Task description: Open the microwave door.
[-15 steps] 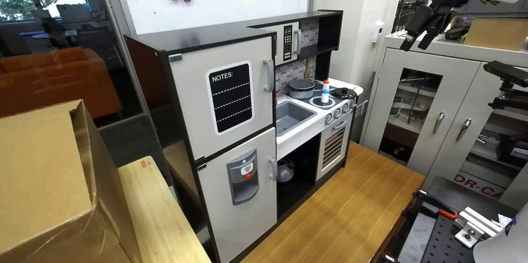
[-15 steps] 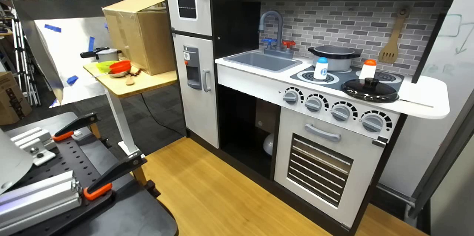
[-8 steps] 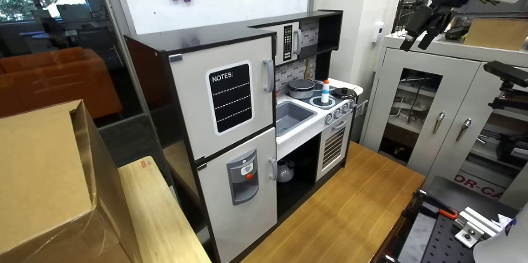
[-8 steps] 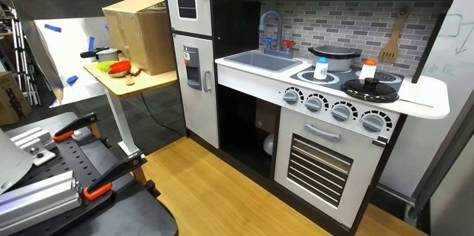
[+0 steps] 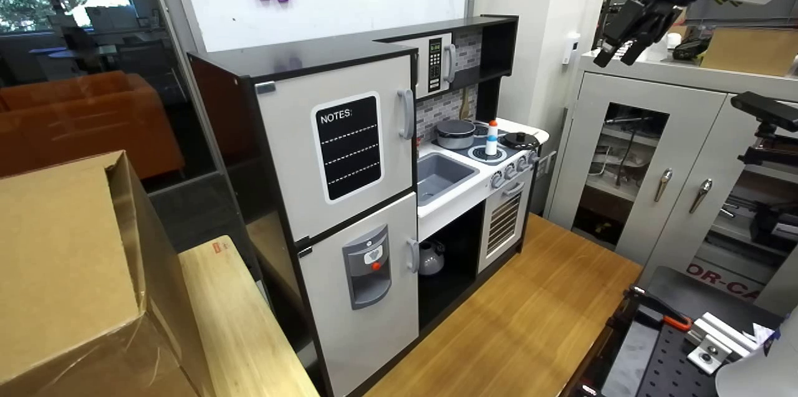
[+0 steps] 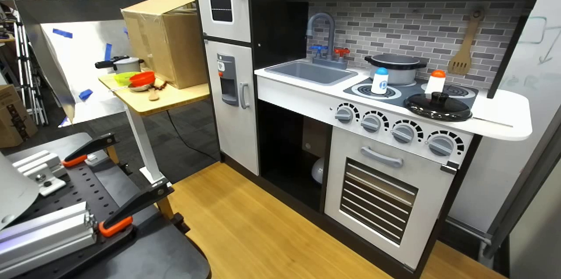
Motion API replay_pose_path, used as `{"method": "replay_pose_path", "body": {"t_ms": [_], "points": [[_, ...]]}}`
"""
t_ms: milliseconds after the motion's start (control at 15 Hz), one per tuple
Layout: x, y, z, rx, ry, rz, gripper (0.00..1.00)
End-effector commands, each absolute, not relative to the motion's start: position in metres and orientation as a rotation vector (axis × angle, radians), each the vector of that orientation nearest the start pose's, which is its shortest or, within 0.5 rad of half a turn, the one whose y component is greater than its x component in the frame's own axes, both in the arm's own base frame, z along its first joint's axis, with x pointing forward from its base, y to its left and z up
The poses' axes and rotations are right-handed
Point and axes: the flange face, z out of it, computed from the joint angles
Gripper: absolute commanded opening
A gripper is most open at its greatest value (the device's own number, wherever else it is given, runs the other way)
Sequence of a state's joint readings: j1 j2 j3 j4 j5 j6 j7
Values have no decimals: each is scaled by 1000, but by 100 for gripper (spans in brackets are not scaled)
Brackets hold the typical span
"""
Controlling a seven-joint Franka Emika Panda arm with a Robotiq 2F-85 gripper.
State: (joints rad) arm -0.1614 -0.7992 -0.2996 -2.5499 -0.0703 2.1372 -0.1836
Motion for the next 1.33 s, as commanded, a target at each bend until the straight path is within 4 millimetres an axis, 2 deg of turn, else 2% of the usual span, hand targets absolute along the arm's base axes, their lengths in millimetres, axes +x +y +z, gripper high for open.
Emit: {"method": "replay_pose_path", "body": {"t_ms": [0,267,467,733,800,933,1267], "points": [[325,-171,539,-3032,275,-742,100],[352,-156,526,-3030,275,-902,100],[379,-139,515,-3030,255,-954,100],[415,-114,513,-2998,303,-1056,100],[400,-116,511,-3020,260,-1022,100],[411,-110,510,-3013,276,-1034,100],[412,-112,512,-3011,287,-1038,100]]}}
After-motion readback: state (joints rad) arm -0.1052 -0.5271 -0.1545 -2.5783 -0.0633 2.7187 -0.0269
